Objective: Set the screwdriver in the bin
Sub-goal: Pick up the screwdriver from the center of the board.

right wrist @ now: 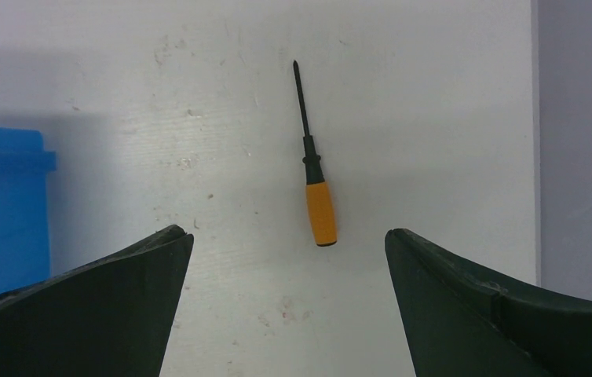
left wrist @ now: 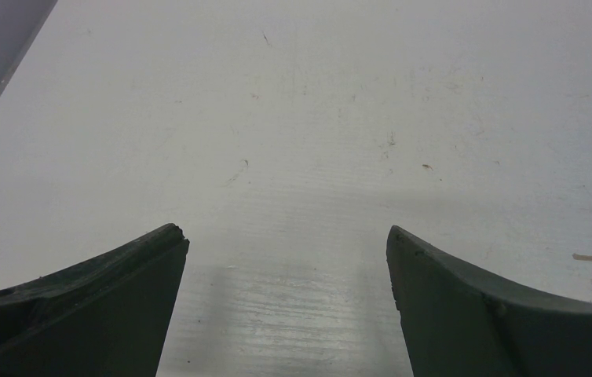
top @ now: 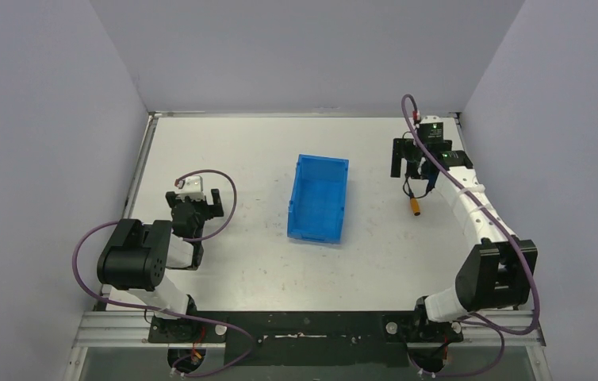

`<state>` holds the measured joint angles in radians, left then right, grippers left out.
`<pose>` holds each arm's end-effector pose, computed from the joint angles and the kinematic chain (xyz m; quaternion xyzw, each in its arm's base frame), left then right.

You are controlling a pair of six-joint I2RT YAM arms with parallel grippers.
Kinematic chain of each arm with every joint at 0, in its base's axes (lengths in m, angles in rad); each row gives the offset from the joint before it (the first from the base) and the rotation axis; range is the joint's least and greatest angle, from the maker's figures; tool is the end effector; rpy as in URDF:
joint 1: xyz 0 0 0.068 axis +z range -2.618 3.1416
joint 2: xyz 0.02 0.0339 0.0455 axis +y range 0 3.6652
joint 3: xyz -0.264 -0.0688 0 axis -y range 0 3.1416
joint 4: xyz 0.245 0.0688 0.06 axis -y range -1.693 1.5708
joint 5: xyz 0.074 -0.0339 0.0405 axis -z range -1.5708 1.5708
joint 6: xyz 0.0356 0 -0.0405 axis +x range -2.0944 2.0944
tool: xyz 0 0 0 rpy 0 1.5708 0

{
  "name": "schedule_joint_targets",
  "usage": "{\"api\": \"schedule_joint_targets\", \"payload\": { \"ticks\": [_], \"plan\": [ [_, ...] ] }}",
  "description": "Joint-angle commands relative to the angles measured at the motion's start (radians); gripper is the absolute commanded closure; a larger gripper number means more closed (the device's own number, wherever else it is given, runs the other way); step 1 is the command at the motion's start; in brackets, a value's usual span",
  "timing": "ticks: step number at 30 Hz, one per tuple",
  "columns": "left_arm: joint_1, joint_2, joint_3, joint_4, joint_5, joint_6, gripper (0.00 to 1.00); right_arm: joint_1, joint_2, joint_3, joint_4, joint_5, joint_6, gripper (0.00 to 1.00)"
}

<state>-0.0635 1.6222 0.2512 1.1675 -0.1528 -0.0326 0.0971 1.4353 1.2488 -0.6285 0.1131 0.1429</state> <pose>0.2478 -0.0103 0.1269 -0.0363 0.7737 0.0289 0.6319 0.3102 0.0262 0.3090 0.0421 0.9272 -0.0081 0.3720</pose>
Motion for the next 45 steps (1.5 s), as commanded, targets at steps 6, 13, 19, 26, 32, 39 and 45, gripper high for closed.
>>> {"api": "schedule_joint_targets", "payload": {
  "ticks": [6, 13, 19, 26, 32, 39, 45],
  "plan": [
    [0.002, -0.013, 0.003, 0.043, 0.002, 0.002, 0.03, -0.073, 0.167, 0.042, -0.075, -0.085, -0.129, 0.0],
    [0.002, -0.012, 0.003, 0.042, 0.002, 0.001, 0.03, -0.115, 0.274, 0.031, -0.047, -0.128, -0.135, 0.0],
    [0.002, -0.012, 0.003, 0.043, 0.002, 0.002, 0.03, -0.158, 0.332, 0.021, -0.001, -0.175, -0.13, 0.0],
    [0.002, -0.013, 0.003, 0.043, 0.002, 0.002, 0.03, -0.178, 0.387, 0.01, 0.039, -0.191, -0.122, 0.02],
    [0.002, -0.012, 0.003, 0.044, 0.002, 0.001, 0.03, -0.181, 0.411, -0.004, 0.058, -0.201, -0.116, 0.06],
    [0.002, -0.013, 0.003, 0.042, 0.002, 0.002, 0.03, -0.182, 0.431, -0.027, 0.061, -0.191, -0.108, 0.18],
    [0.002, -0.013, 0.003, 0.044, 0.002, 0.001, 0.03, -0.182, 0.431, -0.057, 0.071, -0.174, -0.102, 0.32]
  ]
}}
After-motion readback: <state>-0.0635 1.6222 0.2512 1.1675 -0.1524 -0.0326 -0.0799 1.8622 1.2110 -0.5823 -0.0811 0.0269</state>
